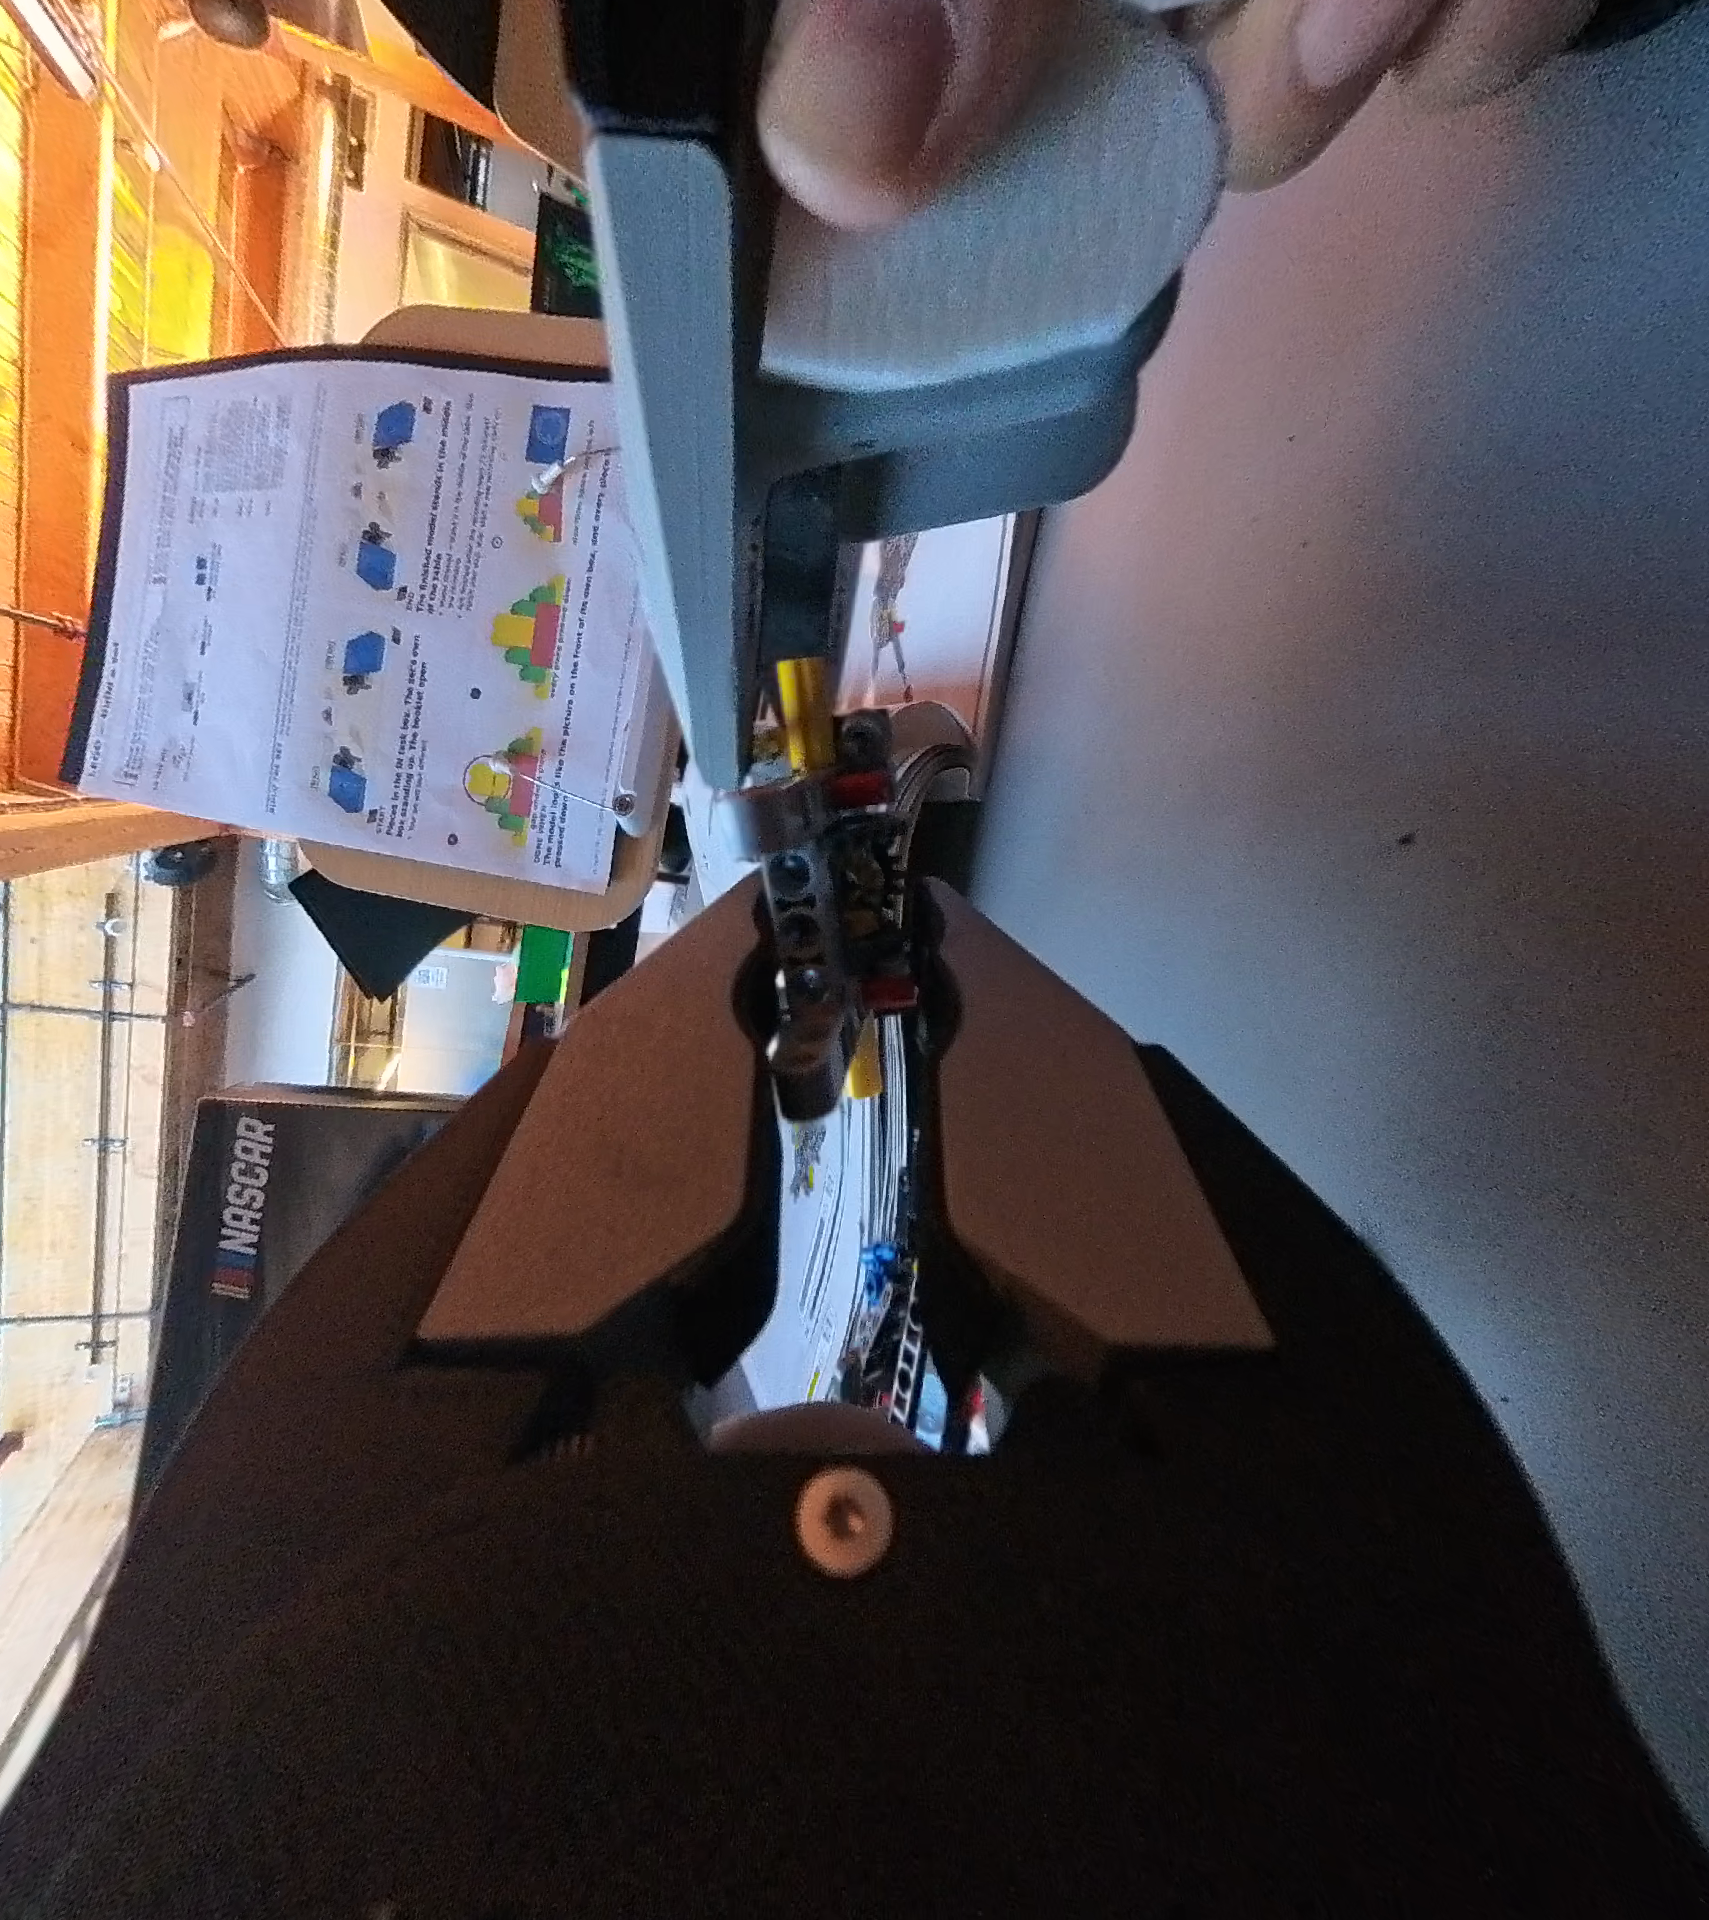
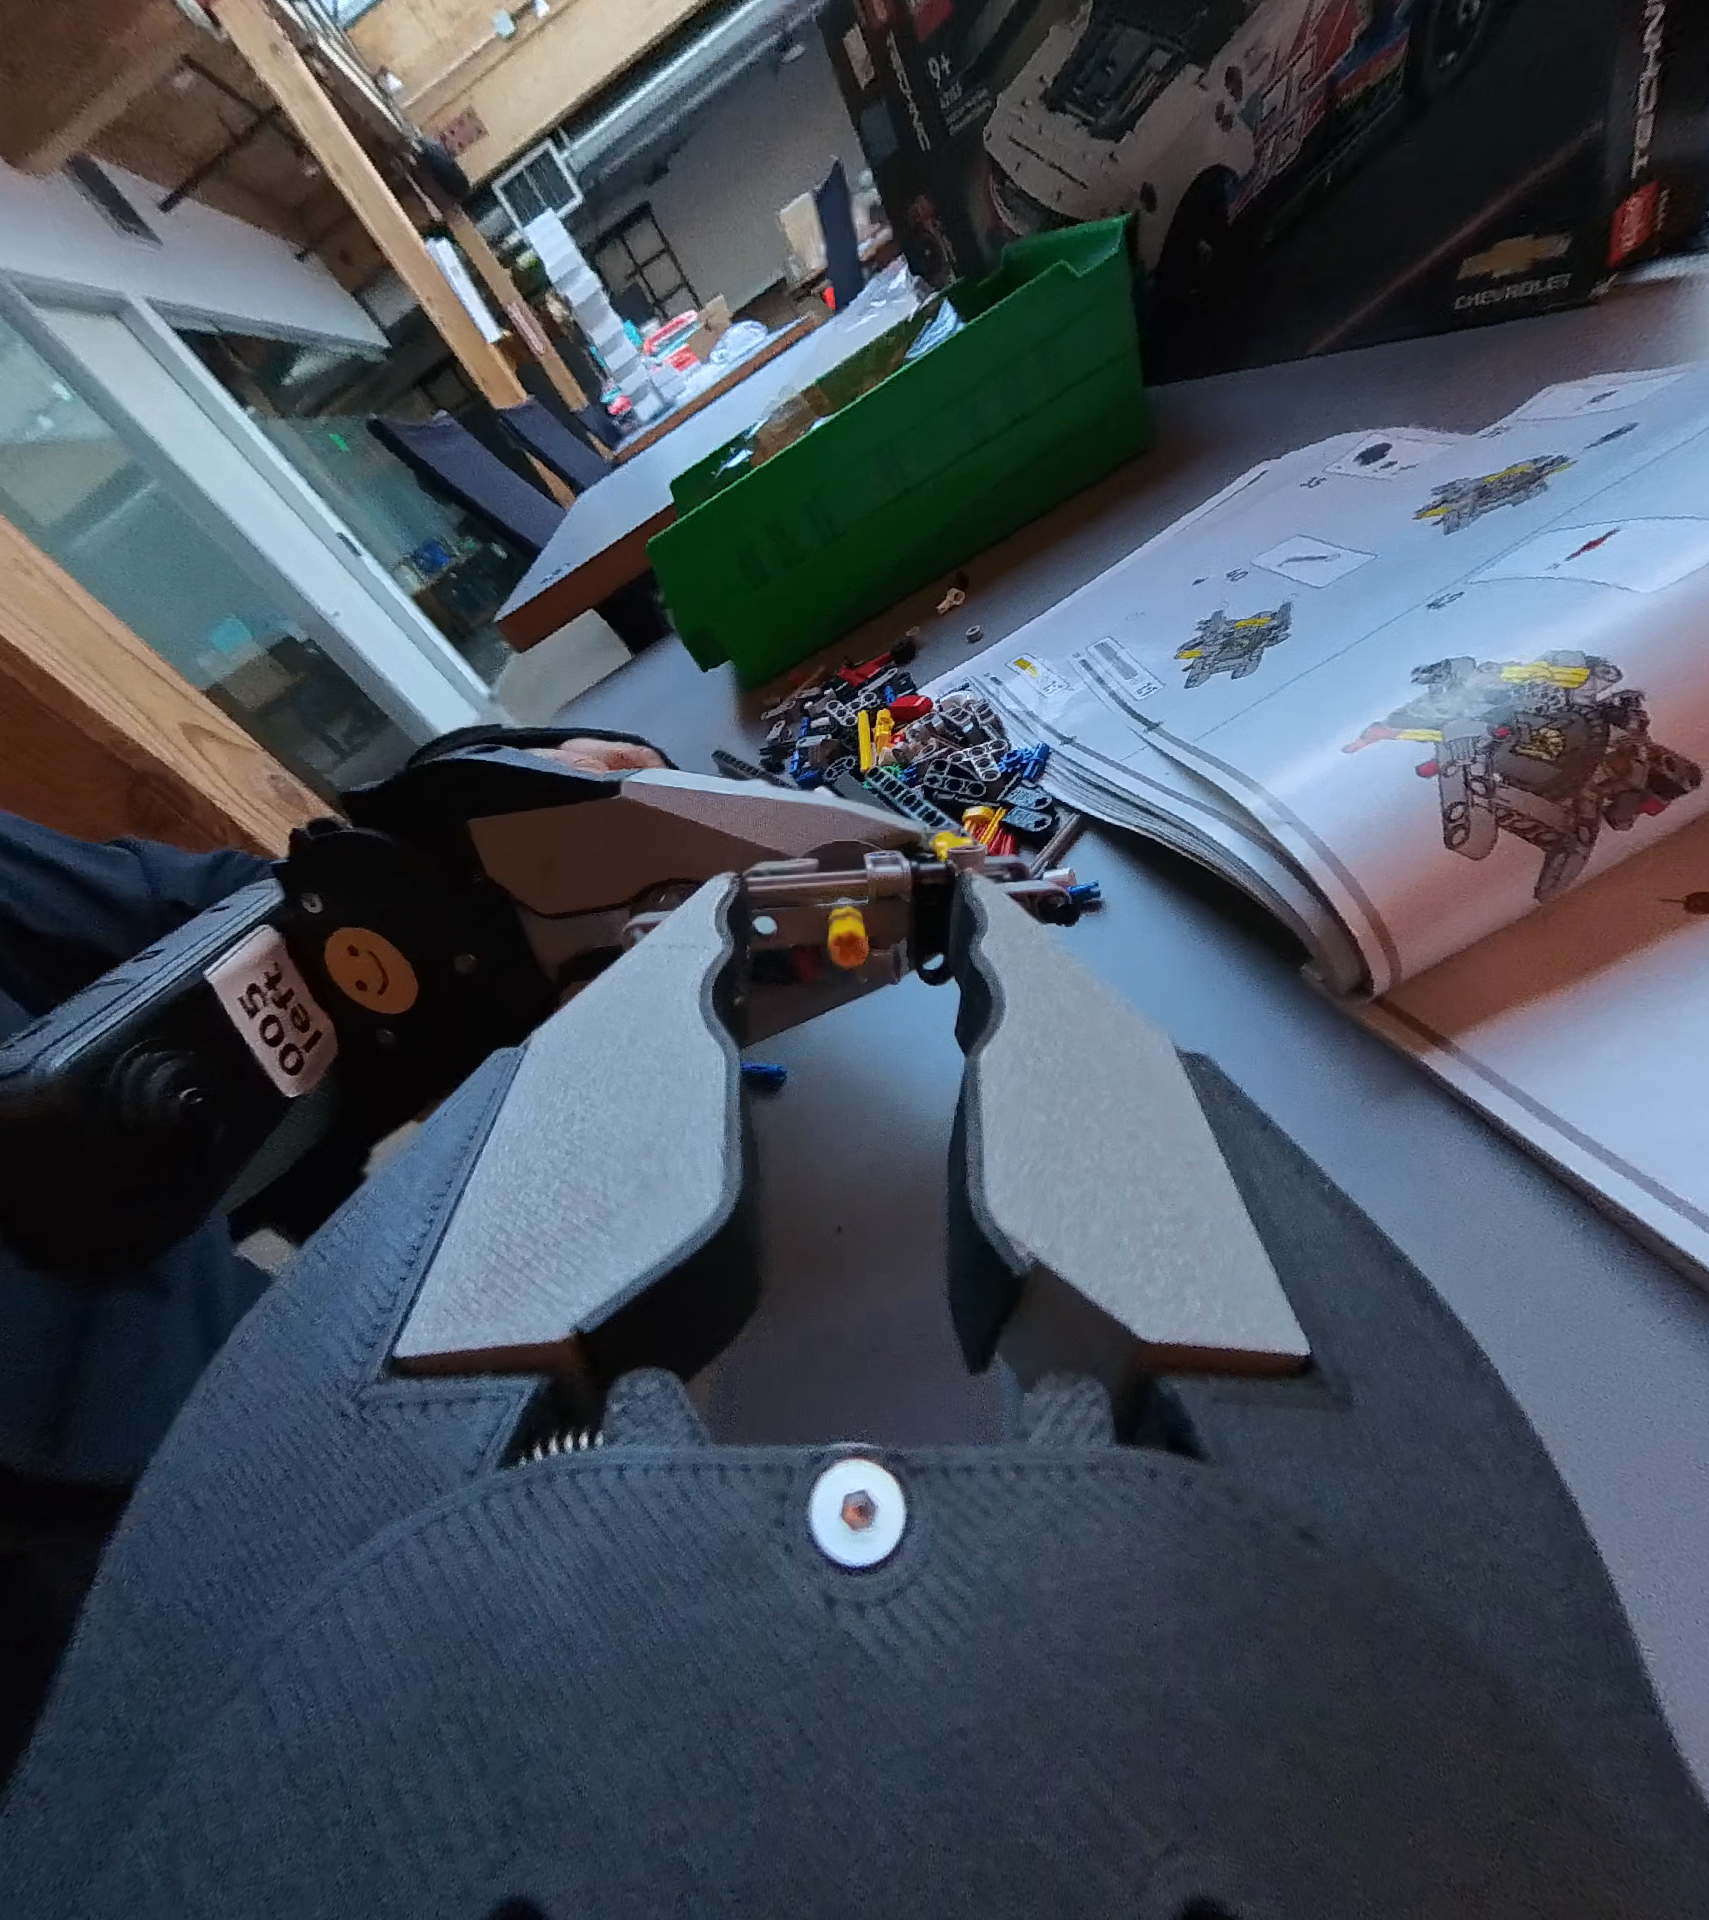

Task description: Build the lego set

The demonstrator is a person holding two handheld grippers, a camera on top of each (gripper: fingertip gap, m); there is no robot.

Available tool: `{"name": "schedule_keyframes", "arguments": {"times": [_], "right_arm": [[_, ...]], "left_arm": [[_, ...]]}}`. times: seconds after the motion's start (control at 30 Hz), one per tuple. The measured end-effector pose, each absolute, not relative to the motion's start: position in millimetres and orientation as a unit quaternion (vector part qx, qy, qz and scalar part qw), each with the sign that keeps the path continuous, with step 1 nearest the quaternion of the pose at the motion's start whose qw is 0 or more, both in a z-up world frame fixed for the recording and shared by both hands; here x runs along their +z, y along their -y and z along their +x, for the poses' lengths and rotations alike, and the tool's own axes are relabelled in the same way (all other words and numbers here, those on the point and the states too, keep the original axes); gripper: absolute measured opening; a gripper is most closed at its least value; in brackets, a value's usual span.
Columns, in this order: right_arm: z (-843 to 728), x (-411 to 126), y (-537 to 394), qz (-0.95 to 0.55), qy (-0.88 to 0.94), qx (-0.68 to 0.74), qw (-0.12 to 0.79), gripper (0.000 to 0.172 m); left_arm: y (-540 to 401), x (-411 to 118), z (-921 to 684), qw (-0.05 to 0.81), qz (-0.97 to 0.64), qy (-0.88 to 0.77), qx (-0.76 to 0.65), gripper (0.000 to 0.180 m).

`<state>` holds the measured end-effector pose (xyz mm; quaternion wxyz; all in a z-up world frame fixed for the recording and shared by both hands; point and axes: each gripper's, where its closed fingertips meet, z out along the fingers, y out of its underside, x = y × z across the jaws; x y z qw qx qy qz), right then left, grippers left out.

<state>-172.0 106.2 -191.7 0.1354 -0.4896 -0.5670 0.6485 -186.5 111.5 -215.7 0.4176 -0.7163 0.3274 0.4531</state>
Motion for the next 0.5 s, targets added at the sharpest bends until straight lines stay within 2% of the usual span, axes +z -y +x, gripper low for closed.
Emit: {"name": "schedule_keyframes", "arguments": {"times": [0.1,0.17,0.27,0.4,0.5], "right_arm": [[-167.2,-189.2,-109.4,-0.473,0.58,0.651,0.126,0.036],[-166.4,-185.9,-121.0,-0.482,0.579,0.638,0.161,0.051],[-144.5,-151.7,-131.2,-0.426,0.545,0.701,0.175,0.051],[-116.1,-128.5,-146.4,-0.395,0.511,0.738,0.197,0.052],[-97.1,-124.5,-136.9,-0.378,0.527,0.724,0.232,0.061]], "left_arm": [[-114.1,-211.6,-177.1,0.451,-0.702,-0.343,0.432,0.021],[-113.0,-207.7,-172.1,0.481,-0.694,-0.345,0.41,0.021],[-107.9,-195.4,-176.9,0.529,-0.702,-0.314,0.359,0.021],[-97.2,-178.8,-141.0,0.61,-0.687,-0.344,0.194,0.021],[-73.7,-172.7,-86.5,0.627,-0.681,-0.373,-0.059,0.02]]}}
